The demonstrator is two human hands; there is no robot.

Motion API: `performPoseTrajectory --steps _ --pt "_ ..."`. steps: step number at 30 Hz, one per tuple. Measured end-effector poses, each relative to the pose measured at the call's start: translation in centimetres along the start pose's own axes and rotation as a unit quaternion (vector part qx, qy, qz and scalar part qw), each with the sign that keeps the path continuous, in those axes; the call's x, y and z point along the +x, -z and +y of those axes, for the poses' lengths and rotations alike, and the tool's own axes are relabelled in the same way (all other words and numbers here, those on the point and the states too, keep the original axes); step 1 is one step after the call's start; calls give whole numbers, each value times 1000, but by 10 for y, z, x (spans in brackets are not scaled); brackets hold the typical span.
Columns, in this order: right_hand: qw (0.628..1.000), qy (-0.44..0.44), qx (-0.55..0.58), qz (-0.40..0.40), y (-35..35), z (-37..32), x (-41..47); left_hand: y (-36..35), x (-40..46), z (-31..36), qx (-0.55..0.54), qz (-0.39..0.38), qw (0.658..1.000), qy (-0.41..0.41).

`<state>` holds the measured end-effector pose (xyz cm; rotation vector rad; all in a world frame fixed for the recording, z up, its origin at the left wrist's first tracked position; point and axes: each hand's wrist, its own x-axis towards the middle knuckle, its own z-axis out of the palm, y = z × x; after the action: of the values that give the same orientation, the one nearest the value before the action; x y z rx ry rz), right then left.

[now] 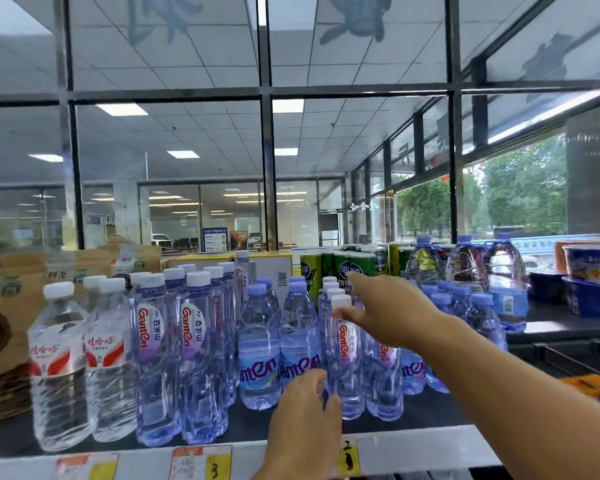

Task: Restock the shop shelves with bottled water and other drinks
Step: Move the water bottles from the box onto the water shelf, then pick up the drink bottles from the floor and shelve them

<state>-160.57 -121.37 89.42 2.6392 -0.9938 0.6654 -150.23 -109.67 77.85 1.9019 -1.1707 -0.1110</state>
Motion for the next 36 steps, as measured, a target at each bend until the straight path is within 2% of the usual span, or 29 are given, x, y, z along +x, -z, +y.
performPoseTrajectory --steps 5,9,16,21,24,26,29,32,36 --pt "990 19 70 118 5 -5 -28 2 -12 -1 -13 9 1000 -11" --pt "978 60 103 170 1 -23 -47 4 -16 -2 -38 -6 999 -22" --pt "970 111 139 163 -5 -76 -54 41 -19 -12 -88 34 995 -10" --pt "967 125 186 118 -18 -129 -76 93 -31 -44 -98 84 992 -16" --pt "965 143 207 71 -34 -167 -96 122 -51 -83 -112 87 990 -20" --pt "964 155 212 39 -47 -198 -109 140 -70 -116 -111 49 992 -26" --pt "965 147 219 4 -67 -248 -123 165 -101 -170 -131 -65 989 -19" --pt "966 127 221 -50 -87 -305 -135 195 -124 -228 -67 -125 990 -3" --pt "961 89 247 -91 -120 -395 -160 239 -162 -299 -15 -231 973 0"
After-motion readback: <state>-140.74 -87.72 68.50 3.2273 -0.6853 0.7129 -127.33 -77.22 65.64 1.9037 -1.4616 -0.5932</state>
